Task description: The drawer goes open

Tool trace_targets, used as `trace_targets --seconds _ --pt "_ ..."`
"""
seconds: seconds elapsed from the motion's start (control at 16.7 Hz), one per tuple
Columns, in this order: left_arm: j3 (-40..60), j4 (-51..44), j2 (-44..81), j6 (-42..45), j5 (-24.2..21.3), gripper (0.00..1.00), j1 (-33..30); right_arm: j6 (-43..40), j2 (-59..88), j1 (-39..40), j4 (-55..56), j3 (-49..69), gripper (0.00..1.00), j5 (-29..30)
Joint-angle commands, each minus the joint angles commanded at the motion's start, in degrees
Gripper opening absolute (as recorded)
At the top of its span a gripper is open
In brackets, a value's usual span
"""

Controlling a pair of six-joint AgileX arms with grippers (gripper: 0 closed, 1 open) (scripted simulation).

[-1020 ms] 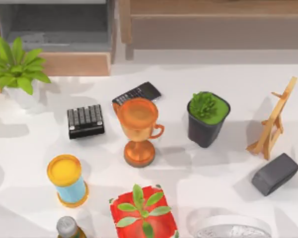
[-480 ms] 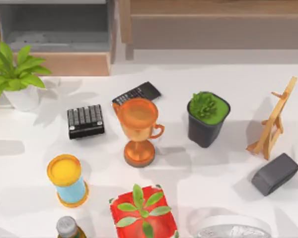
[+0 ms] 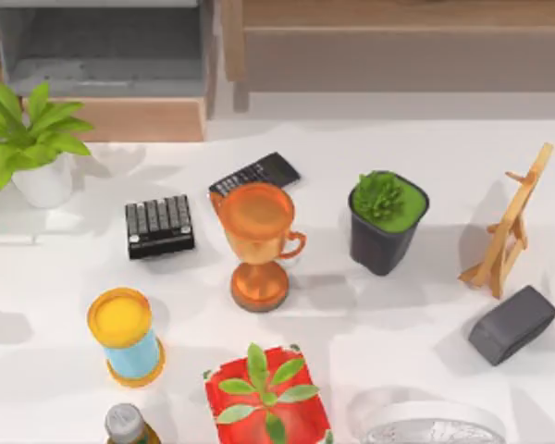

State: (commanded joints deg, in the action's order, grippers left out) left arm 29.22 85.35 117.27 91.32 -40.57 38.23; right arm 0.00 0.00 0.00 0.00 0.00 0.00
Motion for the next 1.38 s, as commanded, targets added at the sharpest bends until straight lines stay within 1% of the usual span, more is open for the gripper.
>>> trace_targets --seconds 0.12,0.3,1.08,1.14,1.38 --pt "-1.30 0.86 -0.61 0.07 -0.87 0.00 0.89 0.00 0.00 0.00 0.00 0.00 1.00 0.00" --pt "-1.30 0.86 -0.61 0.07 -0.87 0.00 0.89 0.00 0.00 0.00 0.00 0.00 1.00 0.00" --pt "-1.30 0.86 -0.61 0.07 -0.87 0.98 0.89 0.00 0.00 0.00 0.00 0.00 1.00 0.00" --pt "-1.30 0.86 -0.61 0.07 -0.87 1.00 0.89 0.00 0.00 0.00 0.00 0.00 1.00 0.00" --pt "-1.30 0.86 -0.61 0.07 -0.87 1.00 0.89 0.00 0.00 0.00 0.00 0.00 1.00 0.00"
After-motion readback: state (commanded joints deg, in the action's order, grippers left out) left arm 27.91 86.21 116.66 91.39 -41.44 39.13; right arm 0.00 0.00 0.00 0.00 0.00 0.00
